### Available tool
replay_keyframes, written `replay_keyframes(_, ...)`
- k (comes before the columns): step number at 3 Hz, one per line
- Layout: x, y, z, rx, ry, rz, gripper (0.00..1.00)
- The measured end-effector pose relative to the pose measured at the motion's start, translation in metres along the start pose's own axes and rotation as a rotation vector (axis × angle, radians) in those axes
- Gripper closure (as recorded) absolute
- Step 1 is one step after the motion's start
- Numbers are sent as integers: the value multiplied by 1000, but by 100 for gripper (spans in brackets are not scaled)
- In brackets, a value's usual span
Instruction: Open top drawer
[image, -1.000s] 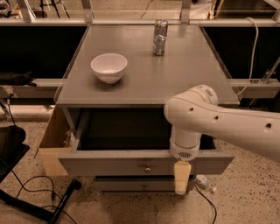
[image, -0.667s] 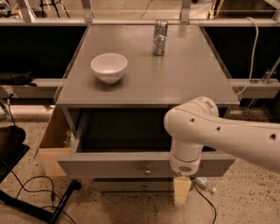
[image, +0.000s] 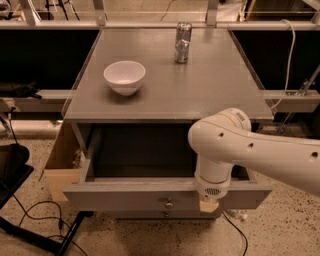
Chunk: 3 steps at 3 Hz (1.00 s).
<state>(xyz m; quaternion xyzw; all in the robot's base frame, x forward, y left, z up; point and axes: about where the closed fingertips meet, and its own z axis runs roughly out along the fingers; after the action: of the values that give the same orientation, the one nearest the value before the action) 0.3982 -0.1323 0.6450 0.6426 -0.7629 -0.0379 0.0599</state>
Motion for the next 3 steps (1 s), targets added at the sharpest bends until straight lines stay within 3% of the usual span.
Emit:
replay_keyframes(1,0,-2,-4,0,0,0,96)
replay_keyframes(3,9,14,-8,-25,16,-3,100)
